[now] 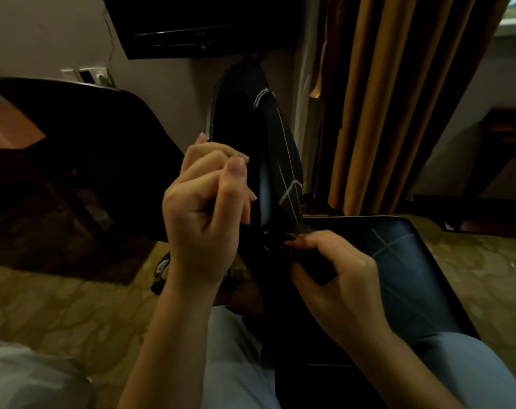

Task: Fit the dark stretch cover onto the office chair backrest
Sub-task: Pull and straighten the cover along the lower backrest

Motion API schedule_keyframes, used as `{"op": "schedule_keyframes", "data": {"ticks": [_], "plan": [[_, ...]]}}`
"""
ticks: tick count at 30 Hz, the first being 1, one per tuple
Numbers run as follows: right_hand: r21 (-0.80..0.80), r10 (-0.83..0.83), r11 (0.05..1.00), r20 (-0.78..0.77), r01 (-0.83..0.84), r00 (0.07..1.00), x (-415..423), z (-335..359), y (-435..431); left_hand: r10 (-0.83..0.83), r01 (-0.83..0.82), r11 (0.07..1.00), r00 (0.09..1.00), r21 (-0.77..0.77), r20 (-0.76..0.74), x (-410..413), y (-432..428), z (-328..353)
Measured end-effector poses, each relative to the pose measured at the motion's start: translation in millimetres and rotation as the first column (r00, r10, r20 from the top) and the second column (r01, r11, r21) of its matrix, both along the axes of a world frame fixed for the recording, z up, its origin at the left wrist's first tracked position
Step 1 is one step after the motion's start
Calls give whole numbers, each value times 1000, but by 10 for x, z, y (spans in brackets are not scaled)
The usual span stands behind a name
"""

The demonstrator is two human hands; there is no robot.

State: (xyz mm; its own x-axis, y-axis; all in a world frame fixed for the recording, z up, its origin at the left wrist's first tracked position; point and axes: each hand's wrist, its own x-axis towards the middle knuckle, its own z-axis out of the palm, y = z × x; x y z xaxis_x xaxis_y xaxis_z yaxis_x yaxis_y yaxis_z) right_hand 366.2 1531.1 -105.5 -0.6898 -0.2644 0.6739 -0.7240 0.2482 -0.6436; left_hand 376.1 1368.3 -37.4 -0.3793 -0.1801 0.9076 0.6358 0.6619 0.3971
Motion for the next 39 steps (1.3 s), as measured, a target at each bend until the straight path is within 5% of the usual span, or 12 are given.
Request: {"op": "schedule_keyframes", "data": {"ticks": [9,21,31,39], "plan": [[121,-127,987,199,104,972,-3,-639,298,8,-7,999,999,39,-40,-23,42,-14],[-44,27,999,46,-25,999,8,-20,6,-1,1,1000,1000,11,-8,3,-4,5],[175,-162,976,170,132,972,6,-518,297,10,-9,999,999,40,-37,-22,53,-1],[-1,-11,1000,39,11,999,7,28,27,6,-6,1000,1000,0,-6,2,13,4]]}}
